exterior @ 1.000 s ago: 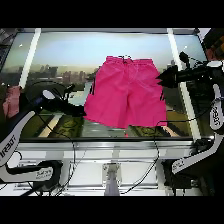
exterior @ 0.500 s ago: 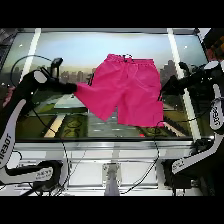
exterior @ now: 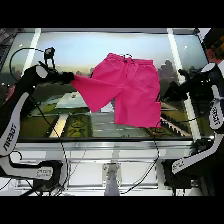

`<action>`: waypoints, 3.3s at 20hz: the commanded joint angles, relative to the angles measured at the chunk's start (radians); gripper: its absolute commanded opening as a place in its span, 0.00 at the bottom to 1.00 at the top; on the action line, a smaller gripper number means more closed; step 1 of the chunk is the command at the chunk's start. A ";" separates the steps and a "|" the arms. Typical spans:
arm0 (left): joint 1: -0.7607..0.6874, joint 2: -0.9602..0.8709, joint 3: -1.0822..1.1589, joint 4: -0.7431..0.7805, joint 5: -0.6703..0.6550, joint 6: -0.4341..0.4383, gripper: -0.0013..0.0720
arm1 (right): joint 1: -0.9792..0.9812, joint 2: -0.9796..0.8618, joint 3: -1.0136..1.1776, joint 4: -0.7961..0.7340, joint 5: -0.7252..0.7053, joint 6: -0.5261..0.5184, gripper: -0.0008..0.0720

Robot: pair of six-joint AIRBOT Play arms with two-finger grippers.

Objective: Fold the clothes and pants, and hang the long-sleeved shirts on hangers.

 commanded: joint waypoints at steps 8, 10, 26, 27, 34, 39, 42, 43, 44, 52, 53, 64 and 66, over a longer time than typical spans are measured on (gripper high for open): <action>-0.004 -0.107 0.001 0.050 -0.162 -0.016 0.03 | 0.001 -0.001 -0.154 -0.027 0.002 0.005 0.48; -0.004 -0.126 0.000 0.050 -0.192 -0.016 0.03 | 0.001 -0.001 -0.154 -0.027 0.002 0.005 0.48; -0.045 -0.167 0.000 0.046 -0.246 -0.016 0.03 | 0.001 -0.003 -0.333 -0.038 0.002 -0.021 0.48; -0.050 -0.169 0.000 0.046 -0.246 -0.016 0.03 | 0.001 -0.003 -0.344 -0.038 0.002 -0.021 0.47; -0.062 -0.171 0.000 0.047 -0.244 -0.016 0.03 | 0.087 -0.003 -0.423 -0.019 -0.006 -0.025 0.08; -0.061 -0.171 0.001 0.047 -0.230 -0.016 0.03 | 0.171 -0.002 -0.422 0.082 -0.024 -0.025 0.04; -0.061 -0.171 0.001 0.050 -0.230 -0.015 0.03 | 0.162 -0.002 -0.422 0.083 0.005 -0.024 0.08; -0.061 -0.171 0.001 0.050 -0.231 -0.003 0.03 | 0.147 -0.002 -0.422 0.085 0.014 -0.025 0.19; -0.061 -0.171 0.001 0.050 -0.231 0.012 0.03 | 0.127 -0.002 -0.422 0.084 0.019 -0.025 0.38; -0.062 -0.171 0.001 0.050 -0.231 0.030 0.03 | -0.109 0.011 -0.365 0.269 0.014 -0.032 0.41; -0.062 -0.171 0.001 0.050 -0.231 0.030 0.03 | -0.121 0.019 -0.364 0.267 0.004 -0.052 0.41; -0.062 -0.171 0.001 0.046 -0.249 0.030 0.03 | -0.126 0.164 -0.309 0.003 -0.195 -0.280 0.41; -0.062 -0.171 0.001 0.046 -0.249 0.030 0.03 | -0.126 0.162 -0.310 -0.031 -0.188 -0.288 0.41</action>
